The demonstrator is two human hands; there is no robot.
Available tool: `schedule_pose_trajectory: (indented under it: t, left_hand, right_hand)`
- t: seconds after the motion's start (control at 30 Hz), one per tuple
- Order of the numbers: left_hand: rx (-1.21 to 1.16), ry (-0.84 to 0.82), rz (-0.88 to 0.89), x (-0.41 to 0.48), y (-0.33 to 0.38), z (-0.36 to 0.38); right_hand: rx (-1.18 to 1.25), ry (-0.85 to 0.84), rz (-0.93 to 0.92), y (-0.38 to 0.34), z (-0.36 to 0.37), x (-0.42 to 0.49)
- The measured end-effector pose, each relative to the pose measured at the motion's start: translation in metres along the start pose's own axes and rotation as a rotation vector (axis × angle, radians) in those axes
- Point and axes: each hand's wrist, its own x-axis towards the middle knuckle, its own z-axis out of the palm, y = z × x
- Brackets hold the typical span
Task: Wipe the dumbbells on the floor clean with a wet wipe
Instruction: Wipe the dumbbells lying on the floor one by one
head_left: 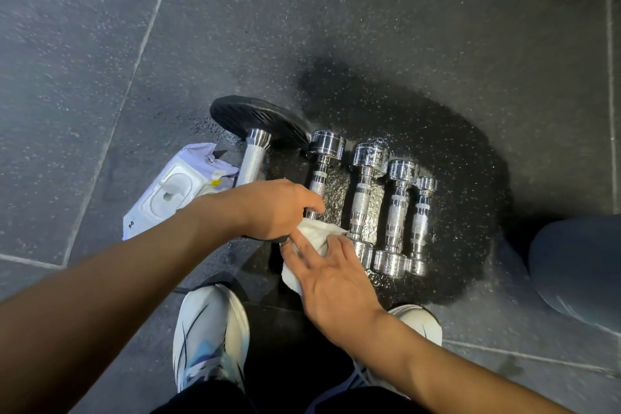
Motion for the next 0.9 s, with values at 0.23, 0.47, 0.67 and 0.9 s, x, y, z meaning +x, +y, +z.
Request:
schedule_pose_trajectory:
  t: [0.23, 0.47, 0.67, 0.9]
  left_hand:
    - [0.014, -0.040, 0.014, 0.001, -0.006, -0.001]
    - [0.041, -0.077, 0.012, 0.003, -0.009, 0.001]
    - [0.005, -0.061, 0.022, 0.002, -0.006, 0.002]
    - [-0.018, -0.087, -0.008, 0.001, -0.003, -0.002]
  right_hand:
    - [-0.022, -0.094, -0.025, 0.001, -0.019, 0.015]
    - [-0.093, -0.147, 0.015, -0.011, -0.014, 0.018]
    - [-0.121, -0.154, -0.001, -0.023, -0.015, 0.007]
    - [-0.106, -0.157, -0.048, -0.021, -0.012, -0.012]
